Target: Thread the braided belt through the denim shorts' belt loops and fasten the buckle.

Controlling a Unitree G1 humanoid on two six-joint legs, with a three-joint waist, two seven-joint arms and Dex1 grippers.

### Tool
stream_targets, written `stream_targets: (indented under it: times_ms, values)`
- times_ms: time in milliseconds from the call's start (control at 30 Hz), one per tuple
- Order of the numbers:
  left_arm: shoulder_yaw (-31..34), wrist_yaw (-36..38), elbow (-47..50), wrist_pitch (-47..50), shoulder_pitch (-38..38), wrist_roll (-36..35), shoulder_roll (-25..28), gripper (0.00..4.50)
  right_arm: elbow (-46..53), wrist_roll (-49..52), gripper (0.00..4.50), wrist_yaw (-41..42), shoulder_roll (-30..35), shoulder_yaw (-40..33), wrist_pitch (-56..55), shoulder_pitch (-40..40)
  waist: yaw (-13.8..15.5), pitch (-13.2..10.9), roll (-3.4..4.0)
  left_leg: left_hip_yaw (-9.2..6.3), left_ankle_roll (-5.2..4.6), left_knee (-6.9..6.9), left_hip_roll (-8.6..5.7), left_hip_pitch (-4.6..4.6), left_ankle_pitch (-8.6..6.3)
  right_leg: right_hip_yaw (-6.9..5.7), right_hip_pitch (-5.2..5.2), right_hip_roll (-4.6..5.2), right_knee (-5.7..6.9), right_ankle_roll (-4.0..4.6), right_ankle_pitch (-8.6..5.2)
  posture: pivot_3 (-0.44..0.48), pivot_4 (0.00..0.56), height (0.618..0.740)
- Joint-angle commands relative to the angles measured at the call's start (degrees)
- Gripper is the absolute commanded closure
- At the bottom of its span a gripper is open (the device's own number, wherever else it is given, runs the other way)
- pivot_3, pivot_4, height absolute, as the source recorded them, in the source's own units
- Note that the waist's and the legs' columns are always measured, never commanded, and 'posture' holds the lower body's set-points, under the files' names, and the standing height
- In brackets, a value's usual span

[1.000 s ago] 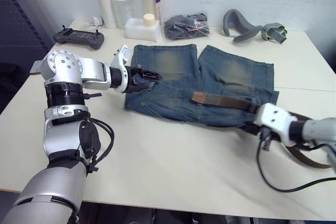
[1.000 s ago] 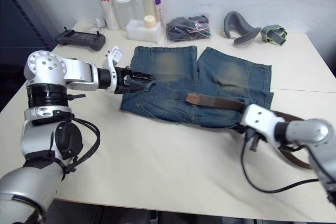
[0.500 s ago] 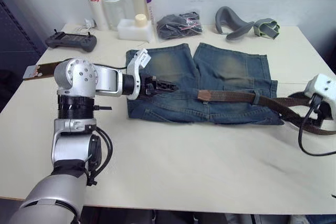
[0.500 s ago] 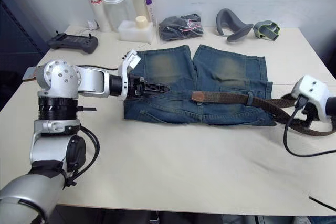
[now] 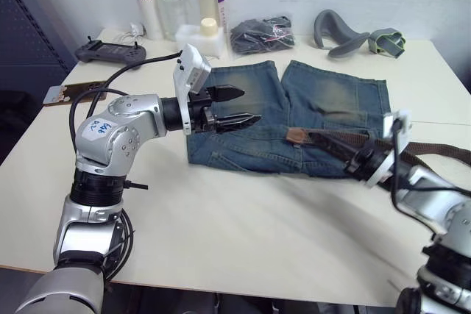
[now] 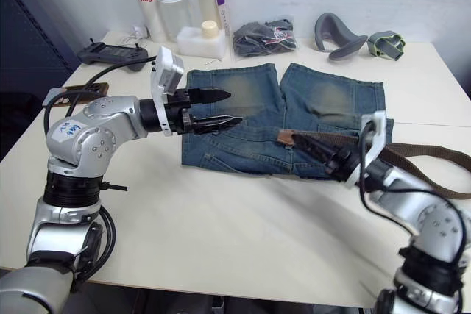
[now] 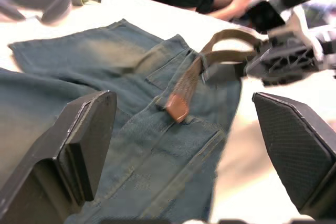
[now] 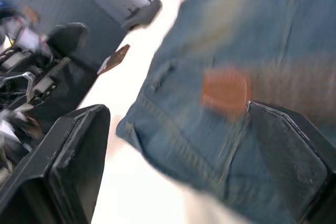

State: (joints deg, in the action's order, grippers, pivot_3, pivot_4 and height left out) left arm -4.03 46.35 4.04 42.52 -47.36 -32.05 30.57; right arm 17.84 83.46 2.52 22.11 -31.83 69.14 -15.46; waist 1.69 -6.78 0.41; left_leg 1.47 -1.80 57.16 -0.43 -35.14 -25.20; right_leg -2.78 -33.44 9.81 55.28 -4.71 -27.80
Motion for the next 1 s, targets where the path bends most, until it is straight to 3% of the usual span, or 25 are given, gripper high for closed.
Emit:
stream_targets:
  times_ms: [33, 333, 867, 1000]
  values:
    - [-3.01, 2.41, -0.47, -6.49, 0.83, 5.78, 1.72, 0.0, -2.22, 7.45, 0.06, -10.47, -2.21, -1.48, -6.89, 1.09, -0.35, 0.01, -0.02, 0.01, -0.05, 0.03, -0.02, -0.01, 0.03, 0.01, 0.0, 0.0, -0.01, -0.01, 0.0, 0.0, 0.15, 0.631]
    - [-3.84, 3.07, -1.56, -9.72, 2.43, 10.67, 1.43, 0.0, -9.25, 14.61, 0.06, -19.73, -2.34, 1.52, -15.9, -0.42, -1.49, 0.02, -0.04, -0.03, -0.25, 0.03, -0.02, 0.0, 0.17, 0.05, -0.01, -0.12, 0.34, -0.05, 0.03, 0.0, 0.15, 0.631]
    - [-3.89, 3.69, 1.51, -8.43, 5.71, 12.31, 3.01, 0.0, -12.71, 10.7, 0.06, -12.65, -5.01, 8.55, -21.53, -3.5, -1.95, 0.03, -0.02, -0.09, -0.28, -0.01, -0.01, -0.02, 0.2, 0.14, 0.06, -0.25, 0.43, -0.06, 0.04, 0.0, 0.15, 0.631]
    - [-3.28, 3.25, 0.79, -8.25, 5.47, 13.27, 3.17, 0.0, -12.9, 8.25, 1.34, -11.84, -6.34, 8.06, -24.43, -3.01, -1.86, 0.03, -0.02, -0.11, -0.28, -0.02, -0.01, -0.02, 0.21, 0.14, 0.05, -0.25, 0.43, -0.06, 0.04, 0.0, 0.15, 0.631]
